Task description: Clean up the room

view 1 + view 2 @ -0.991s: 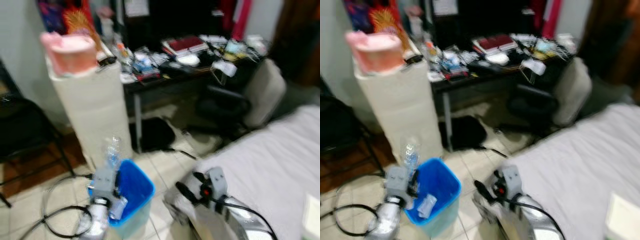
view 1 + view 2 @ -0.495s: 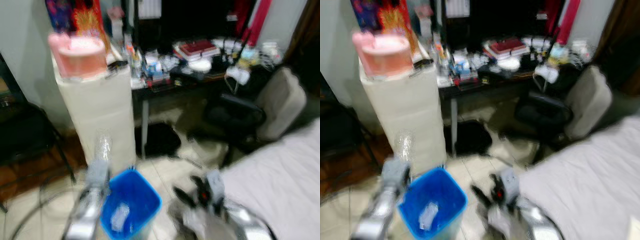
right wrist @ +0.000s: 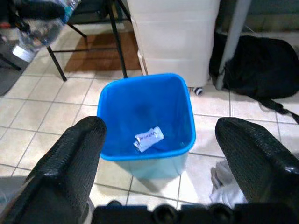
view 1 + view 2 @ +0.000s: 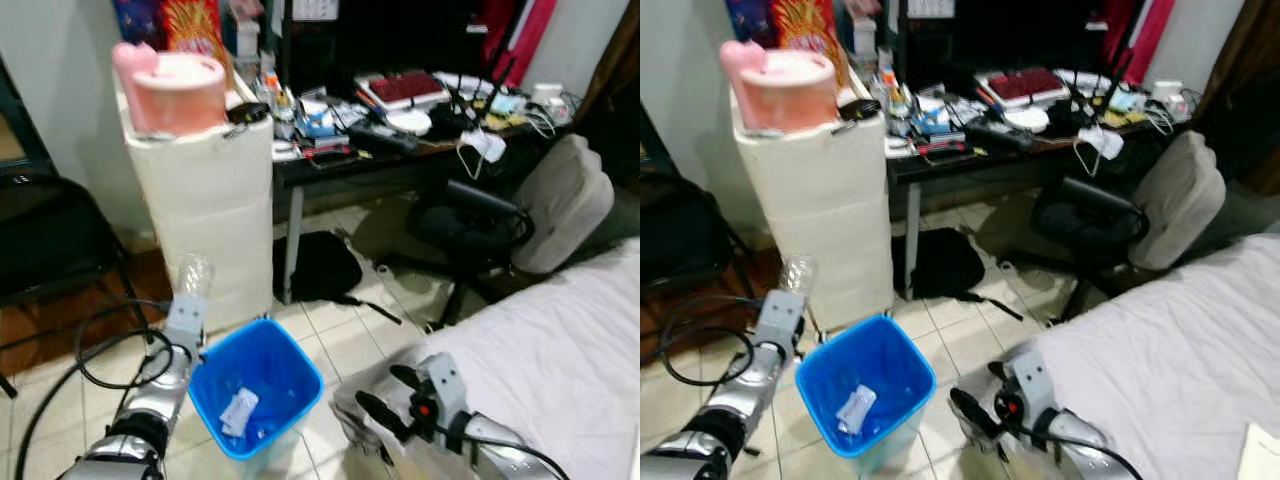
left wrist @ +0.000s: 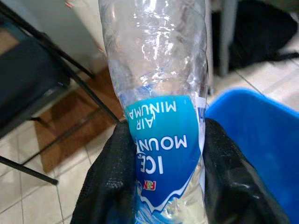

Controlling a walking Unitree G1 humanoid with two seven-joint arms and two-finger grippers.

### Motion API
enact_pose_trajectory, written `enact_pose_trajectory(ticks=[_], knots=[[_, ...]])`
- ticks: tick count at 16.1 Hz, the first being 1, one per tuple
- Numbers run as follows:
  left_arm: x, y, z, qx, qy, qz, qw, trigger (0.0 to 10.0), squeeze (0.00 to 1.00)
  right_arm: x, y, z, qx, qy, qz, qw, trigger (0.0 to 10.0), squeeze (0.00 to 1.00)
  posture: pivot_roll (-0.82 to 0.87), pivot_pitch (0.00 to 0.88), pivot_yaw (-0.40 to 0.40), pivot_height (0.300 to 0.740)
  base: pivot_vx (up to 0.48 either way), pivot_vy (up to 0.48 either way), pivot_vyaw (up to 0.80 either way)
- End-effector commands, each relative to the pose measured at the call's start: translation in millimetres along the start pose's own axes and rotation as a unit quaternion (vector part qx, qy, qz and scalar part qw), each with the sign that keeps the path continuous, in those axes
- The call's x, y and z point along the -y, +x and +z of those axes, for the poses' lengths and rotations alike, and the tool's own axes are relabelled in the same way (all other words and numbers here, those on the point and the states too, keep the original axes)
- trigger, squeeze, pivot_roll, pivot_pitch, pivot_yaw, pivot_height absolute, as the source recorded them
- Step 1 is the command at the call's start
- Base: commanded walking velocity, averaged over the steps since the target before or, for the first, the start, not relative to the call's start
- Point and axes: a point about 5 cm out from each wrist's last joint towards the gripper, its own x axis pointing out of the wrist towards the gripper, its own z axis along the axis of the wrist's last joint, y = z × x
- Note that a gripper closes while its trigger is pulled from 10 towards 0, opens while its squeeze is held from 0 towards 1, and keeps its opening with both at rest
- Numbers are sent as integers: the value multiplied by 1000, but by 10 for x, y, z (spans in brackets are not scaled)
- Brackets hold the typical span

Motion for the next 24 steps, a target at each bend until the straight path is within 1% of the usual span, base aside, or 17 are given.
enact_pose_trajectory(ticks=[1,2,3,5,7,8,9,10,13,16,17,18,20,21,22,23,24], knots=[[15,19,74,15,2,-2,1000,10000,0,-1,-174,-15,-8,-3,-7,1000,10000,0,-181,205,-108,740,0,0,0],[45,16,75,18,-2,-9,1000,10000,0,-59,-308,-41,-13,-4,-9,1000,10000,0,-213,244,-118,740,0,0,0],[54,14,77,20,-4,-12,1000,10000,0,-85,-365,-50,-16,-2,-11,1000,10000,0,-221,258,-122,740,0,0,0],[70,4,60,25,-6,-17,1000,10000,0,-279,-740,-23,-29,12,-18,999,10000,0,-291,367,-168,740,0,0,0],[47,6,58,26,11,-14,1000,10000,0,-359,-856,-18,-36,18,-17,999,10000,0,-314,415,-193,740,0,0,0],[-22,18,75,27,33,-7,999,10000,0,-495,-951,-18,-49,27,2,998,10000,0,-332,442,-200,740,0,0,0],[-58,23,82,27,34,-3,999,10000,0,-555,-980,-25,-56,28,16,998,10000,0,-337,444,-200,740,0,0,0],[-105,31,95,27,38,2,999,10000,1000,-587,-980,-14,-60,28,21,998,10000,0,-341,446,-196,740,0,0,0],[-255,69,241,45,47,20,998,10000,1000,-565,-950,21,-65,33,15,997,10000,0,-329,433,-184,740,0,0,0],[-270,86,337,60,57,17,996,10000,1000,-538,-916,24,-66,33,11,997,10000,0,-309,418,-174,740,0,0,0],[-241,89,357,64,61,10,996,10000,1000,-526,-889,24,-65,33,9,997,10000,0,-302,410,-165,740,0,0,0],[-124,78,383,82,72,-20,994,10000,1000,-489,-808,46,-55,34,4,998,10000,0,-285,394,-161,740,0,0,0],[-18,54,345,89,31,-46,994,10000,1000,-463,-730,57,-47,32,3,998,10000,0,-270,365,-135,740,0,0,0],[8,48,348,93,30,-52,994,10000,1000,-457,-713,56,-45,32,2,998,10000,0,-270,365,-135,740,0,0,0],[153,-3,349,125,4,-78,989,10000,0,-399,-613,73,-30,38,-11,999,10000,0,-231,316,-108,740,0,0,0],[185,-20,346,134,-10,-83,987,10000,0,-391,-591,81,-25,39,-12,999,10000,0,-231,316,-108,740,0,0,0],[284,-101,298,159,-33,-101,982,10000,0,-346,-486,106,-8,44,-20,999,10000,0,-173,250,-74,740,0,0,0]])
